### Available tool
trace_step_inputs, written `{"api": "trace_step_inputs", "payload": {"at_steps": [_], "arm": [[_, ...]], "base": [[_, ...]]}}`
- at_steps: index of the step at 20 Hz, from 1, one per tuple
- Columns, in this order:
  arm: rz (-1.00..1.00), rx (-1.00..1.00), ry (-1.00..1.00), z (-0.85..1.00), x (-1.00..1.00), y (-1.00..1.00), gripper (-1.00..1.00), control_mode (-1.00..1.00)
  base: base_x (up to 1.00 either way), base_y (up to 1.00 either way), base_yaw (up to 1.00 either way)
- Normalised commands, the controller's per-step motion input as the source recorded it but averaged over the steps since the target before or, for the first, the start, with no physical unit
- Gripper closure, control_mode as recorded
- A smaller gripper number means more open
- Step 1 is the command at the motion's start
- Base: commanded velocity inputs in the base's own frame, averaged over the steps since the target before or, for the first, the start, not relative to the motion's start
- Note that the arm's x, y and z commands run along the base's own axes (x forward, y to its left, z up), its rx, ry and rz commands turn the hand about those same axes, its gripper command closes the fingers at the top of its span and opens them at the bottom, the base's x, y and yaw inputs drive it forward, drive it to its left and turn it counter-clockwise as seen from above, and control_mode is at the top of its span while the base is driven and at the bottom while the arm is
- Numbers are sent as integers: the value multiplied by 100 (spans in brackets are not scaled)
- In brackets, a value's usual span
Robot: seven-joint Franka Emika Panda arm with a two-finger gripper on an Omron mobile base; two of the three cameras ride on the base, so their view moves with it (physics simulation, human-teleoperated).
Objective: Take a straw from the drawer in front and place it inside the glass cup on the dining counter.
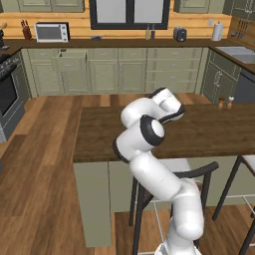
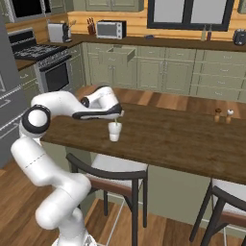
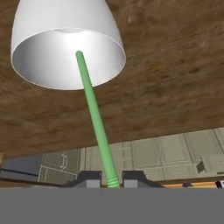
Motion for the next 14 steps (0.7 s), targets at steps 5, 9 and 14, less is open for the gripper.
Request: {"api": "trace_step_inputs", "payload": {"at_steps": [5,9,14], "arm": [[1,1,0,0,-87,-3,100,-100],[0,0,0,0,-88,-1,100,-100],[0,0,0,-12,-16,6,100,-100]], "base": [[0,0,0],[0,0,0],[0,0,0]]}}
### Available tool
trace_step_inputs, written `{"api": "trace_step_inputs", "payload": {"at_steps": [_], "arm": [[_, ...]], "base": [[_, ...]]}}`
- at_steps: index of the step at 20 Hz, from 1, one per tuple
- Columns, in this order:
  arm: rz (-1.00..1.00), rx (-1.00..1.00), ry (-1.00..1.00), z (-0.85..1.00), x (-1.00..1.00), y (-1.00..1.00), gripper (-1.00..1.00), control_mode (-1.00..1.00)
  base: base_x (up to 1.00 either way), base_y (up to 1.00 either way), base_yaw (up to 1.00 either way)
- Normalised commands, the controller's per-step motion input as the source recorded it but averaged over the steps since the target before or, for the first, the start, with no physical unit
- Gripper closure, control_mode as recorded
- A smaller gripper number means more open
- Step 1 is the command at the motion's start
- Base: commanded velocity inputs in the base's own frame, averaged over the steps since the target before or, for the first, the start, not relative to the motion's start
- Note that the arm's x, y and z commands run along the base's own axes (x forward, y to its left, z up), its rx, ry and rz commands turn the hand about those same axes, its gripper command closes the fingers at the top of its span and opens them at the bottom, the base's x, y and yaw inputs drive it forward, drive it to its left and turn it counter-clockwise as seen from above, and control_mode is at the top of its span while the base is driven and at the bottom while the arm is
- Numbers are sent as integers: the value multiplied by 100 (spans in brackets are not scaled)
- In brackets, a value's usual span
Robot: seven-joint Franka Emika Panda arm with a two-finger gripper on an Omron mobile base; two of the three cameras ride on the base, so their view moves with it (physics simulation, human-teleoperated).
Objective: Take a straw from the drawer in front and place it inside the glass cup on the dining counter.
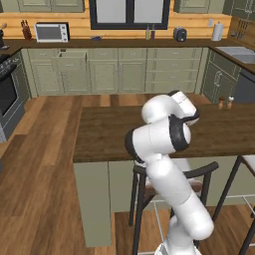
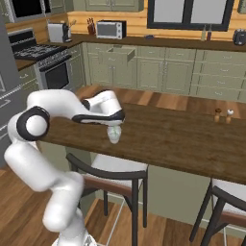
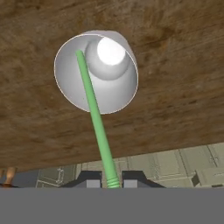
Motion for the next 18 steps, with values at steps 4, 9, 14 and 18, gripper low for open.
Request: {"api": "trace_step_inputs", "payload": {"at_steps": [4,9,14,18], "arm": [[0,0,-1,-3,1,16,100,-100],[0,0,-6,0,24,9,100,-100],[1,0,-4,0,27,5,100,-100],[1,0,0,0,20,7,100,-100]], "base": [[0,0,0],[0,0,0],[0,0,0],[0,0,0]]}}
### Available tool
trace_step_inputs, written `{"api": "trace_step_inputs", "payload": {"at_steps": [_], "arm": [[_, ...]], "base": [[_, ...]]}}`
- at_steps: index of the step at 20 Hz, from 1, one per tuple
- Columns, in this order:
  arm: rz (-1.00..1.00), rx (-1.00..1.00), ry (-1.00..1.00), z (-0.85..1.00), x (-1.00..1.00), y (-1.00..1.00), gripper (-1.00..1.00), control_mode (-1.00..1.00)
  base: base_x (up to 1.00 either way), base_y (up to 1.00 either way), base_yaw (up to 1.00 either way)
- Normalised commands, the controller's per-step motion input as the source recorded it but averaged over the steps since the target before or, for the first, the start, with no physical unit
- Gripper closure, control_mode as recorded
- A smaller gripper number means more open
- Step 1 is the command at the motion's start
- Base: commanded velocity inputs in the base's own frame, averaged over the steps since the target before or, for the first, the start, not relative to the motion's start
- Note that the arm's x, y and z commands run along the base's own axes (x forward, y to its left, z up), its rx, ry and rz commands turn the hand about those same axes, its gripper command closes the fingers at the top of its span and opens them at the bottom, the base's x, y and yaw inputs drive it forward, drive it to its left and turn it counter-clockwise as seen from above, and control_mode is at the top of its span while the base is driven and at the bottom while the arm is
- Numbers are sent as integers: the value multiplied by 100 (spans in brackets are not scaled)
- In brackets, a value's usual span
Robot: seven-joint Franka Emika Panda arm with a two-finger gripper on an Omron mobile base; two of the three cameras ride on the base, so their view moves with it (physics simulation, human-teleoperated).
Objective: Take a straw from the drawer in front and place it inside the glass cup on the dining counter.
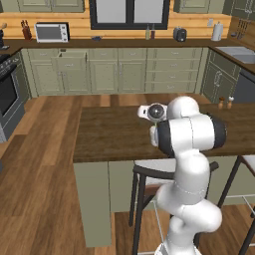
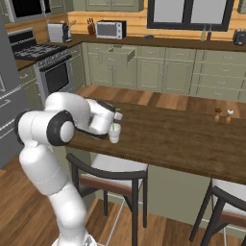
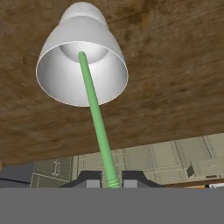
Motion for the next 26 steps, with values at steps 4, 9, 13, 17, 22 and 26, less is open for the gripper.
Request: {"api": "trace_step_inputs", "payload": {"at_steps": [4,9,13,17,22,26], "arm": [[1,0,0,0,-1,2,100,-100],[0,0,4,-3,-34,0,100,-100],[0,0,5,-13,-44,0,100,-100],[1,0,0,-13,-20,6,100,-100],[2,0,-3,-5,-2,34,100,-100],[2,0,-13,0,0,47,100,-100]], "base": [[0,0,0],[0,0,0],[0,0,0],[0,0,0],[0,0,0],[0,0,0]]}}
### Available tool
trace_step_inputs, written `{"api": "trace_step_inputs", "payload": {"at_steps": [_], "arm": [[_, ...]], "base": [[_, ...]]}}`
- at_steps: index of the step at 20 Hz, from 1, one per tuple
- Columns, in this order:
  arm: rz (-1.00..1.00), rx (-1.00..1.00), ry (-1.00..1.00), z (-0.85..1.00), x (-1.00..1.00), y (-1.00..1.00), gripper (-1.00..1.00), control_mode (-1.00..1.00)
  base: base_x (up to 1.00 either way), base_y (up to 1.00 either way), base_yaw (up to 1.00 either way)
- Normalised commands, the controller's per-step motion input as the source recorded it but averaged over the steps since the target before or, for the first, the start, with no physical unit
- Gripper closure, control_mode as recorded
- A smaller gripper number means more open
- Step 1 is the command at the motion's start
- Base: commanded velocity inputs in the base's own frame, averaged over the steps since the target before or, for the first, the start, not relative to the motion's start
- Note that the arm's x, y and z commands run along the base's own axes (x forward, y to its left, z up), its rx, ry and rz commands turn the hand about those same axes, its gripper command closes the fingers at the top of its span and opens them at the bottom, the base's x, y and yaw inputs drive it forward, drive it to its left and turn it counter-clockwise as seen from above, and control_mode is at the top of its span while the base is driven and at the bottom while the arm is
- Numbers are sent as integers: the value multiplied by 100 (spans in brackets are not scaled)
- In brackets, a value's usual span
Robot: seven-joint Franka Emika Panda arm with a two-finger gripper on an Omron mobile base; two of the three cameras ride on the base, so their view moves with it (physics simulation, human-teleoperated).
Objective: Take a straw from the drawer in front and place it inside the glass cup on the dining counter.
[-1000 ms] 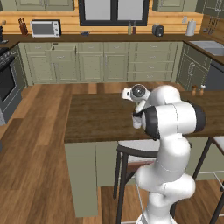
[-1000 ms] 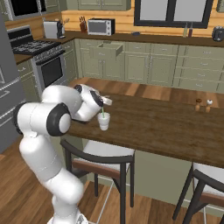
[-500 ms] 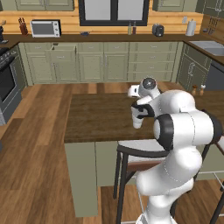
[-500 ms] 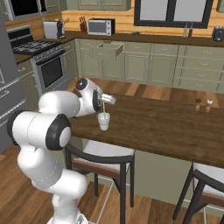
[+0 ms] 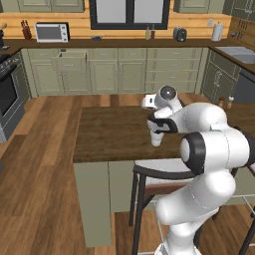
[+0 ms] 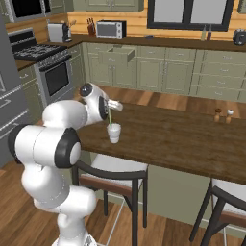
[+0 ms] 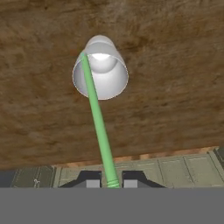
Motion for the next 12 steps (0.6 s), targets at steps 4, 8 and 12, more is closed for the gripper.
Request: {"api": "trace_step_inputs", "payload": {"at_steps": [4,8,12], "arm": [[0,0,-24,-12,0,23,100,-100],[0,0,-24,-34,-3,0,100,-100],[0,0,-16,-39,-12,0,100,-100]], "base": [[0,0,0],[0,0,0],[0,0,0]]}}
